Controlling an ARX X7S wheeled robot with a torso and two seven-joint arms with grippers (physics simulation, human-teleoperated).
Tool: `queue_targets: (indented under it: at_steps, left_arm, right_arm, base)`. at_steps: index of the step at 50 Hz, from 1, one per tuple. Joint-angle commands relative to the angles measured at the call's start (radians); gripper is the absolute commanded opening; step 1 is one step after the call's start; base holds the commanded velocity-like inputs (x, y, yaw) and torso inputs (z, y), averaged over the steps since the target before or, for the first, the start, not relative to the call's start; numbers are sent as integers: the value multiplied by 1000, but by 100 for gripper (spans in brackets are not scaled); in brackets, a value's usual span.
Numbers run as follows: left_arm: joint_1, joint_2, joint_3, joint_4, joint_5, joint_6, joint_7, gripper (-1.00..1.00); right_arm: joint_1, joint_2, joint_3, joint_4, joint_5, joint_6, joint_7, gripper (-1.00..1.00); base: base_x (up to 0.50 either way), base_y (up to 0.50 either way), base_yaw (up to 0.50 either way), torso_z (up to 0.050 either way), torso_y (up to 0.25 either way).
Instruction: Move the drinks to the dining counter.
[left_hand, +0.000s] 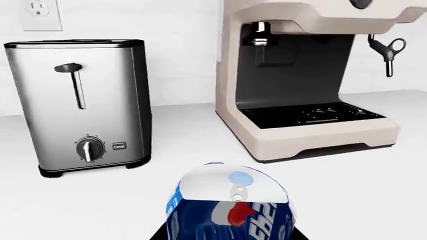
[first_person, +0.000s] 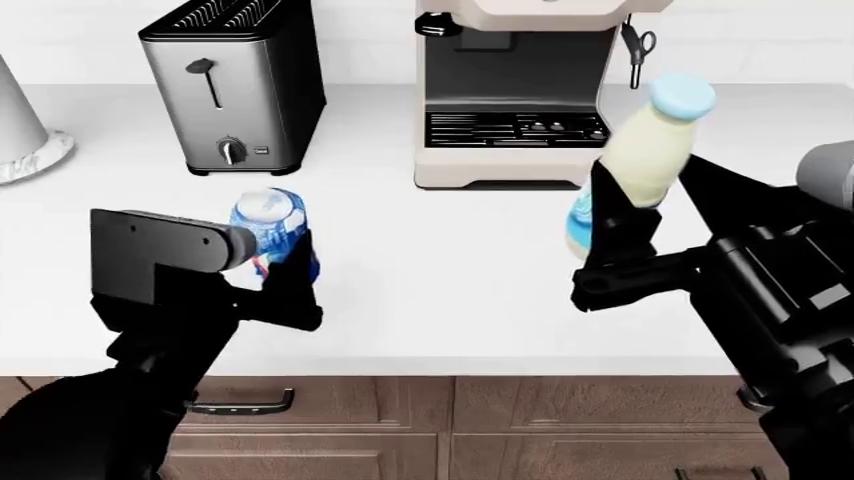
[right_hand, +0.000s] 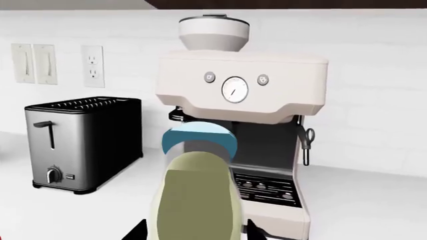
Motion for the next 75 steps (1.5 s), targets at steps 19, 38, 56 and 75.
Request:
queue_targets:
  at_steps: [19,38,56,75]
  left_arm:
    - [-267,32,85,217,1397,-206,1060,-100]
    - [-264,33,107,205,1417,-206,1059,-100]
    - [-255,33,98,206,1403,-206,1059,-100]
    - [-254,33,97,202,1399,-206,1058,-100]
  right_arm:
    - [-8,7,61,-99,-41,-36,155,-100]
    - [-46,36,58,-116,-161,-6,185,-100]
    - [-41,32,57,-120,-155,-11,175,-100]
    - [-52,24,48,-121,-176,-11,157,-100]
  base:
    - [0,0,0,0,1]
    - [0,0,0,1,1]
    - [-500,1,0,0,0]
    - [-493,1,0,1,0]
